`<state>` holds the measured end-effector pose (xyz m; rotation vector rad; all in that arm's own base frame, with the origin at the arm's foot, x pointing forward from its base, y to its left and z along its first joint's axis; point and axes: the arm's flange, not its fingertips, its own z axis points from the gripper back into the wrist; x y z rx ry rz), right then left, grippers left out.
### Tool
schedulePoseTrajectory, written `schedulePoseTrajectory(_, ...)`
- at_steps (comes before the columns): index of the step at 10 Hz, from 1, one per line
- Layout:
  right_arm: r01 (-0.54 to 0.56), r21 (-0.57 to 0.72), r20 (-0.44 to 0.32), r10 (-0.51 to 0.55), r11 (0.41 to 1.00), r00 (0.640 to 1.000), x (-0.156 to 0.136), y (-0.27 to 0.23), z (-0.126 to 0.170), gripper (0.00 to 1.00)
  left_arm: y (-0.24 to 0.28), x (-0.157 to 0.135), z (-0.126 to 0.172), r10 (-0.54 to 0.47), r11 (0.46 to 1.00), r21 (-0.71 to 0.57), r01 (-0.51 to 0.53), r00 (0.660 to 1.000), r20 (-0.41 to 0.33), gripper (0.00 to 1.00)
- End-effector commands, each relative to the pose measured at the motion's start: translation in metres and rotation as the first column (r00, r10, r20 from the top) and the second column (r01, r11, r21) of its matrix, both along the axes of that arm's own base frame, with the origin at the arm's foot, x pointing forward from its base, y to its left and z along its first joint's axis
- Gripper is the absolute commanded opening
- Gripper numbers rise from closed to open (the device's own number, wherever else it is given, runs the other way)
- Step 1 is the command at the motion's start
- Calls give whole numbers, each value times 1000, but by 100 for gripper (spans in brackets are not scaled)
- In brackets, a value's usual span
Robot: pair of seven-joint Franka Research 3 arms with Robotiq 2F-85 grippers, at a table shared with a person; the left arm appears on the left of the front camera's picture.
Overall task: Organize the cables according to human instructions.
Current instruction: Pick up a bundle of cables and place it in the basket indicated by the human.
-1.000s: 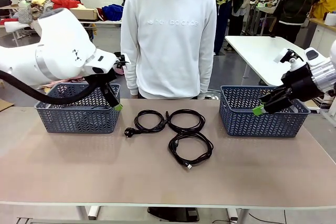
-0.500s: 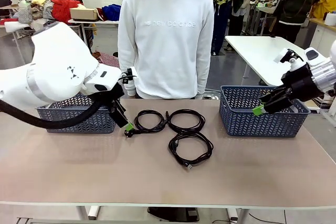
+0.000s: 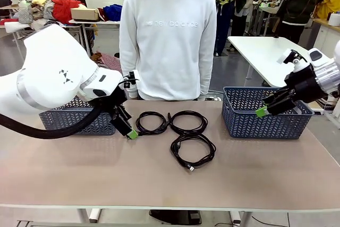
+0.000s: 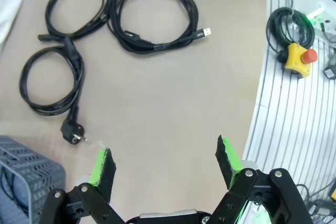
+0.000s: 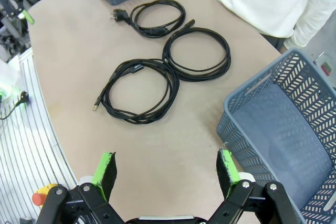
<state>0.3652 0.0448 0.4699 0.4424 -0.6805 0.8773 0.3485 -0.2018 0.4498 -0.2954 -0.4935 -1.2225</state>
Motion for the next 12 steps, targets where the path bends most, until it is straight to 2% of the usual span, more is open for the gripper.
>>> schedulePoseTrajectory(1, -22, 22, 20, 21, 1000, 1000, 5, -1, -2, 100, 1, 1, 2, 8, 1000, -3, -8, 1000, 11, 100)
schedulePoseTrajectory(12, -22, 22, 20, 21, 1000, 1000, 5, -1, -2, 100, 1, 1, 2, 8, 1000, -3, -8, 1000, 11, 100)
